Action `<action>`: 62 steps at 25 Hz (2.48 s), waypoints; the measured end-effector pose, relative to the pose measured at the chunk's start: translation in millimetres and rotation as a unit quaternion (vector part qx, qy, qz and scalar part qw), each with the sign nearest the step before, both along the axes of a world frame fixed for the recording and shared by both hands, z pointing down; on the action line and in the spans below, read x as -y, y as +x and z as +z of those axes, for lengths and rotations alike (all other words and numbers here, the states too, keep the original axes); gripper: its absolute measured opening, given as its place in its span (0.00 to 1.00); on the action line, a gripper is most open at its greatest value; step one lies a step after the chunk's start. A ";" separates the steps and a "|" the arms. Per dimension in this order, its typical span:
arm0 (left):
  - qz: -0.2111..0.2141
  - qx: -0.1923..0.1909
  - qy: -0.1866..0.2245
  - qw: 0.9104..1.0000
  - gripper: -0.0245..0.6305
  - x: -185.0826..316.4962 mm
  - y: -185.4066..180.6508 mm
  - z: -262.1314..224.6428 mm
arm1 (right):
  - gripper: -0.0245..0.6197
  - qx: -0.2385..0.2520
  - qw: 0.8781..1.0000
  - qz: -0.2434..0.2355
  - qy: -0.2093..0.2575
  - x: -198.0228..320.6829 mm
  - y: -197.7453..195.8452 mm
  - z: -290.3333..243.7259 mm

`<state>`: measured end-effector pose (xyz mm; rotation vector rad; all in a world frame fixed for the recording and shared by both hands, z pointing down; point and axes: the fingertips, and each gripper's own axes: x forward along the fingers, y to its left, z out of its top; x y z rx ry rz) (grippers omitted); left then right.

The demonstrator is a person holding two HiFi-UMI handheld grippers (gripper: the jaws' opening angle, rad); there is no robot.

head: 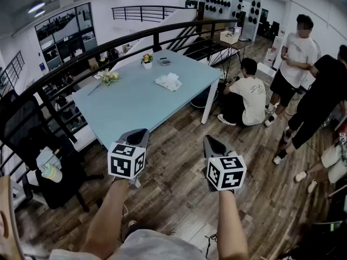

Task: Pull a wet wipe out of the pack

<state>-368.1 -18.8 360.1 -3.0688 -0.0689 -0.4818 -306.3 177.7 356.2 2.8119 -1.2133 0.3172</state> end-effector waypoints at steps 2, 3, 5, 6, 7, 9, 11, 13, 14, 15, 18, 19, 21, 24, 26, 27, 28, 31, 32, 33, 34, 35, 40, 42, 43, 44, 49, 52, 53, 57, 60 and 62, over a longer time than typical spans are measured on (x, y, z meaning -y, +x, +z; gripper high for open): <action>-0.003 -0.001 -0.001 1.000 0.03 -4.6 0.9 -0.8 | 0.05 0.000 1.000 -0.003 0.002 -3.7 0.9 0.0; -0.003 -0.001 -0.001 1.000 0.03 -6.9 1.3 -0.8 | 0.05 0.000 1.000 -0.004 0.003 -5.7 1.3 0.2; -0.004 0.001 -0.001 1.000 0.03 -11.0 2.2 0.2 | 0.05 -0.001 1.000 -0.007 0.007 -9.4 1.8 0.6; -0.004 0.002 -0.001 1.000 0.03 -12.4 2.5 0.6 | 0.05 -0.001 1.000 -0.008 0.011 -10.5 1.8 0.4; -0.004 0.002 -0.001 1.000 0.03 -13.2 2.8 0.6 | 0.05 -0.002 1.000 -0.010 0.016 -10.8 1.9 -0.2; -0.004 0.003 0.001 1.000 0.03 -14.2 4.1 0.0 | 0.05 -0.002 1.000 -0.012 0.021 -9.8 2.7 -0.8; -0.002 0.004 0.005 1.000 0.03 -14.4 6.6 0.9 | 0.05 -0.003 1.000 -0.013 0.020 -7.6 5.4 0.3; -0.003 0.005 0.007 1.000 0.03 -10.9 10.9 3.9 | 0.05 0.000 1.000 -0.018 0.020 -2.2 9.3 3.3; -0.003 0.006 0.005 1.000 0.03 -7.9 14.3 5.3 | 0.05 0.001 1.000 -0.022 0.018 1.9 11.6 5.0; -0.005 0.005 0.003 1.000 0.03 -4.5 18.4 6.1 | 0.05 0.001 1.000 -0.026 0.016 6.2 14.2 6.7; -0.003 0.002 -0.001 1.000 0.03 3.1 34.0 7.5 | 0.05 0.003 1.000 -0.029 0.010 16.9 24.4 11.5; 0.000 0.002 -0.002 1.000 0.03 4.6 40.0 8.2 | 0.05 0.005 1.000 -0.028 0.009 19.7 28.7 12.9; 0.004 0.002 -0.003 1.000 0.03 9.0 53.0 9.5 | 0.05 0.008 1.000 -0.029 0.007 26.7 38.8 14.7; 0.007 0.003 -0.006 1.000 0.03 21.4 73.9 11.4 | 0.09 0.011 0.999 -0.032 0.004 41.9 56.7 16.5; 0.009 0.004 -0.007 1.000 0.03 31.7 87.2 12.4 | 0.09 0.014 0.999 -0.031 0.003 53.7 69.7 17.5; 0.009 0.005 -0.008 1.000 0.03 37.8 93.8 12.5 | 0.10 0.015 0.999 -0.032 0.003 60.3 76.5 17.7; 0.008 0.005 -0.008 1.000 0.03 44.3 100.5 12.6 | 0.11 0.017 0.999 -0.033 0.003 67.2 83.5 17.6; 0.008 0.009 -0.008 1.000 0.03 63.2 121.2 13.8 | 0.13 0.021 0.999 -0.035 0.003 86.7 105.0 17.5; 0.008 0.010 -0.008 1.000 0.03 69.5 128.0 14.2 | 0.13 0.022 0.999 -0.035 0.003 93.3 111.8 17.4; 0.008 0.011 -0.007 1.000 0.03 75.8 134.7 14.5 | 0.14 0.024 0.999 -0.036 0.003 100.1 118.3 17.3; 0.008 0.013 -0.007 1.000 0.03 82.0 141.4 14.7 | 0.15 0.026 0.999 -0.036 0.003 106.9 124.5 17.4; 0.010 0.014 -0.007 1.000 0.03 87.8 148.1 15.1 | 0.15 0.027 0.999 -0.036 0.002 113.2 130.5 17.5; 0.016 0.014 -0.006 1.000 0.03 114.9 182.3 13.2 | 0.17 0.028 0.999 -0.030 0.004 141.9 162.1 14.7; 0.019 0.015 -0.006 1.000 0.03 124.9 195.0 13.2 | 0.18 0.030 0.999 -0.029 0.005 153.1 173.4 14.1; 0.022 0.016 -0.006 1.000 0.03 128.9 200.8 14.1 | 0.19 0.032 0.999 -0.028 0.005 158.1 178.2 14.6; 0.024 0.018 -0.007 1.000 0.03 132.2 206.2 15.5 | 0.20 0.033 0.999 -0.027 0.005 162.8 182.4 15.4; 0.037 0.019 -0.008 0.999 0.03 145.1 227.5 20.6 | 0.24 0.031 0.999 -0.017 0.011 182.9 199.2 15.7; 0.045 0.021 -0.006 0.999 0.03 151.8 239.9 23.2 | 0.26 0.035 0.999 -0.015 0.011 194.2 209.4 18.6; 0.047 0.023 -0.005 0.999 0.03 153.8 243.4 24.9 | 0.26 0.037 0.999 -0.015 0.011 198.1 212.7 20.6; 0.050 0.023 -0.001 0.998 0.03 160.3 252.9 26.9 | 0.28 0.042 0.999 -0.019 0.010 211.8 219.4 24.1; 0.052 0.020 -0.002 0.998 0.03 163.1 258.5 24.4 | 0.29 0.040 0.999 -0.017 0.008 214.7 222.4 22.0; 0.051 0.021 -0.001 0.998 0.03 166.1 259.1 25.2 | 0.29 0.042 0.999 -0.015 0.009 216.2 224.0 22.8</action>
